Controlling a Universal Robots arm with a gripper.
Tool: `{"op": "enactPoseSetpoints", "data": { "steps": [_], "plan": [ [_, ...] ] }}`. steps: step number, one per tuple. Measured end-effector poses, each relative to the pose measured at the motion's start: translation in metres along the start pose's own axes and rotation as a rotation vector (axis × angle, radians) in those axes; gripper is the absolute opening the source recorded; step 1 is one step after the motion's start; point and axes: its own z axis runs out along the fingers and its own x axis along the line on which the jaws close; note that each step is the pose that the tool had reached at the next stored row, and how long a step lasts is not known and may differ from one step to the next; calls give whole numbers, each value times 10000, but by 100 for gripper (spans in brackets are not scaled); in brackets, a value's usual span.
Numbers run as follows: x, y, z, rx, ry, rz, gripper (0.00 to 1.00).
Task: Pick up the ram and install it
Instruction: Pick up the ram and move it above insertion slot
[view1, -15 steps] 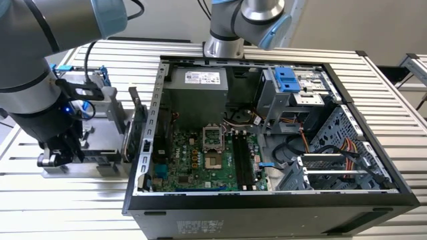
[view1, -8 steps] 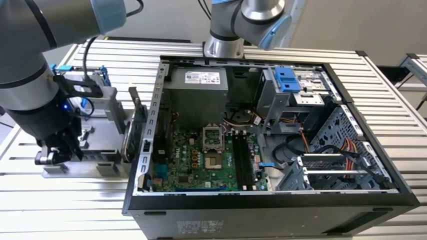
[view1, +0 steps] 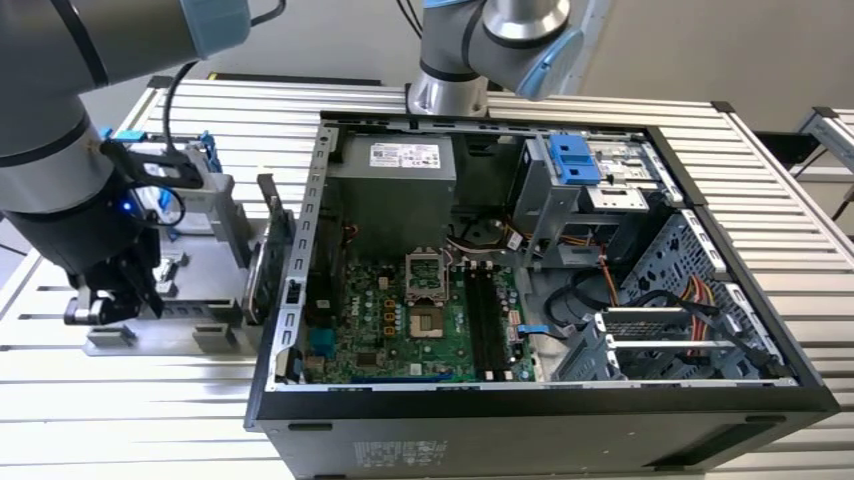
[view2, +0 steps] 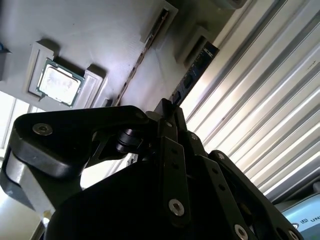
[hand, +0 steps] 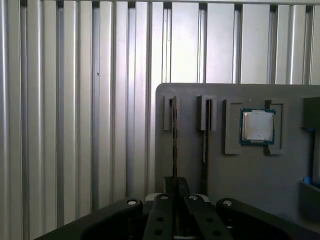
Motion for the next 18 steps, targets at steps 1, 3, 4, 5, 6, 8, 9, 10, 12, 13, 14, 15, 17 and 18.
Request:
{"op": "enactPoseSetpoints", "data": {
  "steps": [1, 3, 4, 5, 6, 8, 9, 10, 12, 13, 14, 15, 17, 18],
  "plan": [
    [0, 0, -11, 0, 0, 0, 0],
    [0, 1, -33, 1, -1, 0, 0],
    [0, 1, -43, 1, -2, 0, 0],
    [0, 1, -53, 1, -1, 0, 0],
    [0, 1, -63, 0, -1, 0, 0],
    [0, 2, -81, 0, -1, 0, 0],
    [0, 2, -92, 0, -1, 0, 0],
    [0, 2, -102, 0, 0, 0, 0],
    [0, 3, -125, 0, -1, 0, 0],
    [0, 3, -136, 0, 0, 0, 0],
    [0, 3, -148, 1, -1, 0, 0],
    [0, 4, -159, 1, -1, 0, 0],
    [0, 4, -181, 1, -1, 0, 0],
    [0, 4, -192, 1, -1, 0, 0]
  ]
}}
